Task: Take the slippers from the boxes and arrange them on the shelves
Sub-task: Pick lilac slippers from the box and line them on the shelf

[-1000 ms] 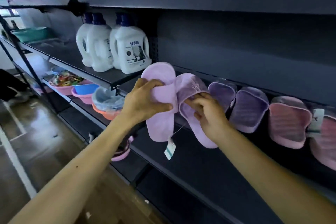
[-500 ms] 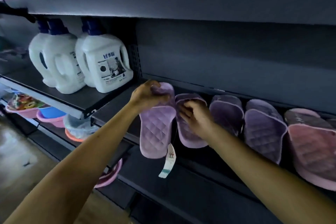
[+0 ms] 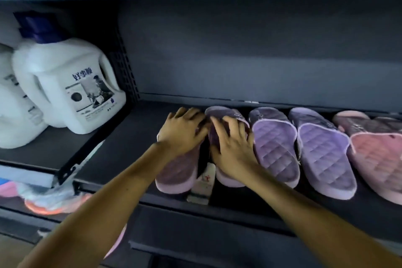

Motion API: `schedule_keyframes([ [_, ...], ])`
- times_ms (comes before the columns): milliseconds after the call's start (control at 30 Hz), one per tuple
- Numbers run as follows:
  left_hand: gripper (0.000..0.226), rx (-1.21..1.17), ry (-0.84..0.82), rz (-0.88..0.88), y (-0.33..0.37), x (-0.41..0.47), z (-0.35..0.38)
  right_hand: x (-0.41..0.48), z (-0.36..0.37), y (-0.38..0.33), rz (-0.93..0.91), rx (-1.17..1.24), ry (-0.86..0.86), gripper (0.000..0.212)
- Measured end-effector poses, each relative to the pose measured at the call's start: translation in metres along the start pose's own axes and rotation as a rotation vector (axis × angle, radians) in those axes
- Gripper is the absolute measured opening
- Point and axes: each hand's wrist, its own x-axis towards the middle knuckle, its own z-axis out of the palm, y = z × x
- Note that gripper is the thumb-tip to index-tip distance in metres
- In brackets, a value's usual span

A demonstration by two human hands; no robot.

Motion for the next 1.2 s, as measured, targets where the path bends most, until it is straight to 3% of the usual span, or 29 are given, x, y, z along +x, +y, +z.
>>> schedule_keyframes([
  [133,0.073,-0.073,-0.008,0.099,-0.011,0.028,0.007,0.014,0.003,-0.010,0.158,0.063,-0.157,0.076],
  [233,0.067,-0.116,-0.015,0.192,-0.008,0.040,0.013,0.017,-0.001,-0.011,0.192,0.089,-0.238,0.065],
  [300,0.069,-0.102,-0.038,0.227,-0.012,0.042,0.015,0.016,-0.007,-0.010,0.185,0.092,-0.253,0.070],
  [433,0.070,-0.110,-0.044,0.243,-0.017,0.042,0.022,0.015,-0.015,-0.011,0.198,0.167,-0.139,0.076],
  [600,0.026,-0.555,0.034,-0.005,0.001,0.044,-0.010,0.008,-0.021,-0.003,0.212,0.408,-0.041,0.060],
  [733,0.024,-0.631,0.098,0.158,0.019,0.023,-0.031,-0.005,-0.037,0.000,0.276,0.474,0.047,0.046],
  [800,0.024,-0.616,0.131,0.262,0.039,0.011,-0.029,-0.020,-0.046,0.005,0.295,0.475,0.067,0.045],
  [900,0.042,-0.577,0.093,0.387,0.079,0.005,-0.023,-0.056,-0.070,0.026,0.303,0.454,0.102,0.044],
  [1000,0.047,-0.610,0.040,0.455,0.137,-0.003,-0.018,-0.100,-0.102,0.065,0.424,0.474,0.143,0.038],
  [1100,0.043,-0.650,0.015,0.523,0.216,-0.017,-0.014,-0.153,-0.137,0.113,0.532,0.465,0.192,0.039],
  [1200,0.025,-0.706,-0.062,0.566,0.310,-0.035,-0.007,-0.224,-0.179,0.162,0.680,0.400,0.153,0.042],
])
